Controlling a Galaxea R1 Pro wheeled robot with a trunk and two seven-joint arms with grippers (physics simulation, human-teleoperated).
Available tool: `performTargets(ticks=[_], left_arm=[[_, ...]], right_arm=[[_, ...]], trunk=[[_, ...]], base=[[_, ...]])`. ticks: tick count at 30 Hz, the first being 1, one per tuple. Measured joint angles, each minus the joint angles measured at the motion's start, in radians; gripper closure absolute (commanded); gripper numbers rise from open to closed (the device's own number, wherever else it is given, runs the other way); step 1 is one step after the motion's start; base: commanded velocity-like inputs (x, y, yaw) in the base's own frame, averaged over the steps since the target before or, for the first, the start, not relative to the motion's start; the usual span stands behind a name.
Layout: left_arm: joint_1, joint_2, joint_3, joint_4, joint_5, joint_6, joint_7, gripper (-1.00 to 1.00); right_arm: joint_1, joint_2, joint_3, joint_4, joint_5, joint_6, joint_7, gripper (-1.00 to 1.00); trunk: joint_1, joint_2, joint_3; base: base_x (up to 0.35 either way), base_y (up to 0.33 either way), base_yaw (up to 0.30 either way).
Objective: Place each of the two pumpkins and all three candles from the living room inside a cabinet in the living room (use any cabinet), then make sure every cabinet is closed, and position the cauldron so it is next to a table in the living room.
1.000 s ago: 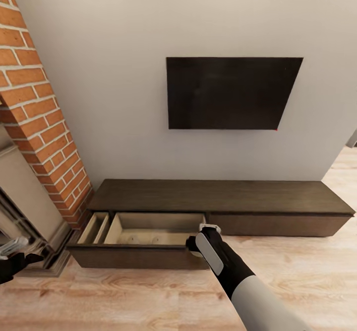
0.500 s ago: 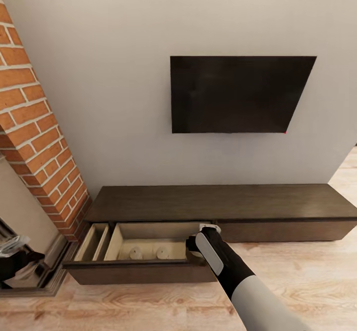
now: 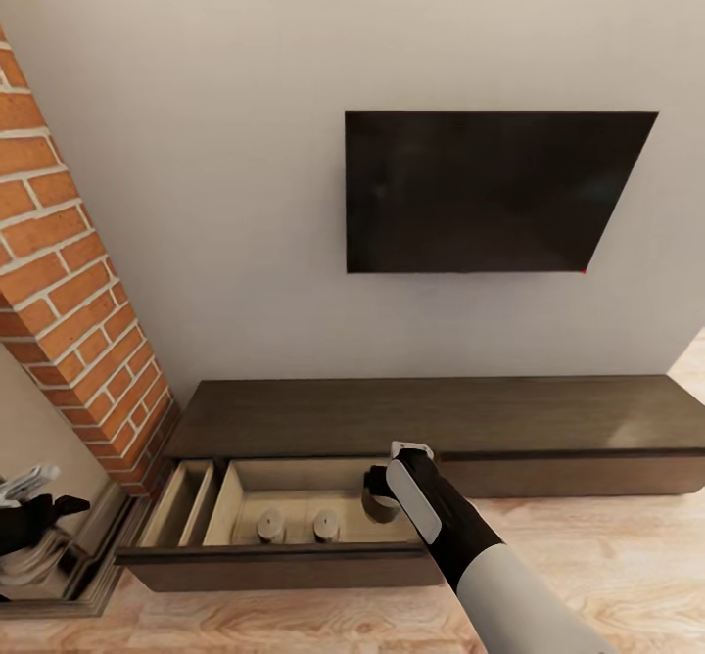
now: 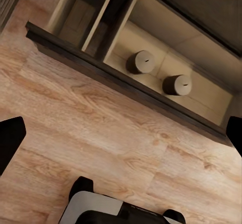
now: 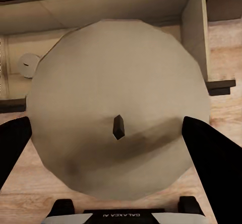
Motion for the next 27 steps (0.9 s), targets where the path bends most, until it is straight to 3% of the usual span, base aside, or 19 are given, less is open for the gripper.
performTargets(ticks=[27], left_arm=[[0.000, -0.005, 0.000, -0.001, 0.000, -0.001, 0.000, -1.00]], right_arm=[[0.000, 0.000, 0.000, 0.000, 0.001, -0.001, 0.002, 1.00]], trunk=[[0.000, 0.000, 0.000]], base=[[0.180, 0.020, 0.000]])
